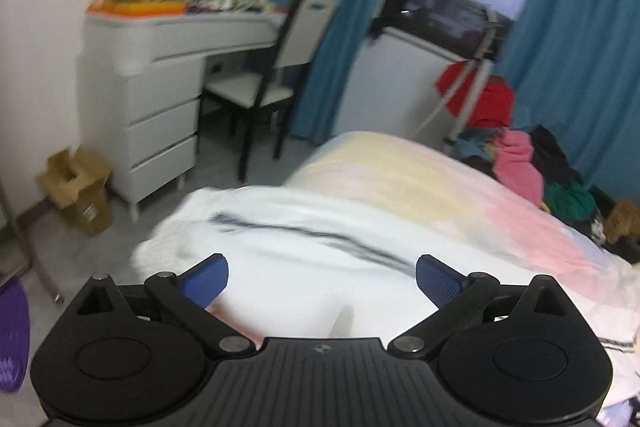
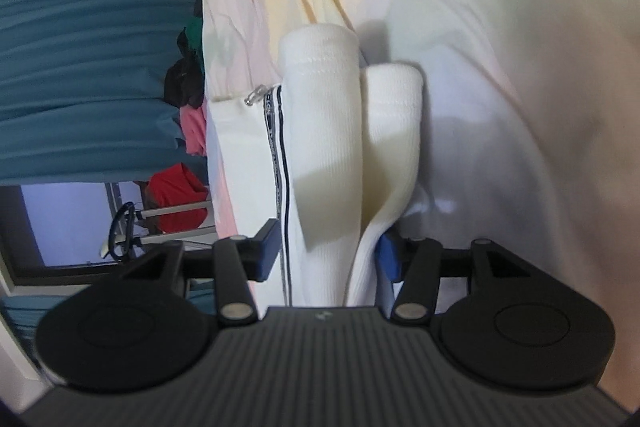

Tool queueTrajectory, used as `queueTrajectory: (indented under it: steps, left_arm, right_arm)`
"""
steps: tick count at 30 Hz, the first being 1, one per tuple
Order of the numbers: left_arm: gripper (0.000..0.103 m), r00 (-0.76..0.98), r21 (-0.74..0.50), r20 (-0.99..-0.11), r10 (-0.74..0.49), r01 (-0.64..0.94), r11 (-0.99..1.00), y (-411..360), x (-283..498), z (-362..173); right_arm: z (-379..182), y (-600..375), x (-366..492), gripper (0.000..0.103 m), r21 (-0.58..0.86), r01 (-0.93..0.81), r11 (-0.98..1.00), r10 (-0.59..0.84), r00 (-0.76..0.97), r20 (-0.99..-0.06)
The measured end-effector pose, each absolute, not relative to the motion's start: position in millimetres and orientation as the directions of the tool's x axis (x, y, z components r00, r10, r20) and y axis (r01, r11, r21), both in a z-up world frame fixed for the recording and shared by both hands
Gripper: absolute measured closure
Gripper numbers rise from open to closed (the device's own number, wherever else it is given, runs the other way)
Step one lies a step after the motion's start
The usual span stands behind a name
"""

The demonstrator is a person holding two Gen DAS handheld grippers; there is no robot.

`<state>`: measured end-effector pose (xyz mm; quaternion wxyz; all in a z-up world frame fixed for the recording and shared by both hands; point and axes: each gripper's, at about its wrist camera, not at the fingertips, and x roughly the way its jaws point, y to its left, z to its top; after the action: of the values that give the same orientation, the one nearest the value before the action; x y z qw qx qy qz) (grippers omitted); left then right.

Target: Fold clothes

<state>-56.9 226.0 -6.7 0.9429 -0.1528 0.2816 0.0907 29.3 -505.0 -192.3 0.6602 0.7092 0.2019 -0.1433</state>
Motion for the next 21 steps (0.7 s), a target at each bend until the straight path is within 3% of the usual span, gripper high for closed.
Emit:
queueTrajectory:
  steps: [6, 8, 10, 12, 15, 21]
  left_arm:
    - [0.001, 0.858, -0.242, -0.512, -0.048, -0.091, 0.966, 132.9, -25.7, -10.0]
    - [0.001, 0.852, -0.256, -0.512, -0.108, -0.031, 0.966, 113.0, -15.1, -26.0]
    - [0.001, 0.830, -0.258, -0.540, -0.138, -0.007, 0.966, 101.6, -7.4, -40.6]
    - [0.001, 0.811, -0.248, -0.566, -0.148, 0.004, 0.969, 94.3, -2.9, -52.5]
    - [0.001, 0.800, -0.252, -0.588, -0.123, -0.037, 0.967, 108.0, -6.1, -62.0]
    - [0.001, 0.763, -0.543, -0.635, -0.120, -0.330, 0.772, 206.5, -22.4, -84.6]
  right_arm:
    - [-183.3, -502.0, 59.6, 0.052, 0.830, 0.529, 0.178, 0.058, 0.836, -0.546]
    - [-177.1, -498.0, 70.1, 0.065, 0.777, 0.558, 0.291, 0.041, 0.804, -0.593]
    - [-169.8, -495.4, 75.5, 0.086, 0.738, 0.568, 0.365, 0.011, 0.790, -0.613]
    - [-160.3, -494.7, 74.6, 0.089, 0.734, 0.557, 0.390, -0.022, 0.802, -0.597]
    - [-145.5, -496.4, 70.5, 0.090, 0.713, 0.554, 0.430, -0.094, 0.813, -0.575]
    - [-161.7, -510.6, 64.9, 0.091, 0.682, 0.619, 0.389, -0.095, 0.763, -0.639]
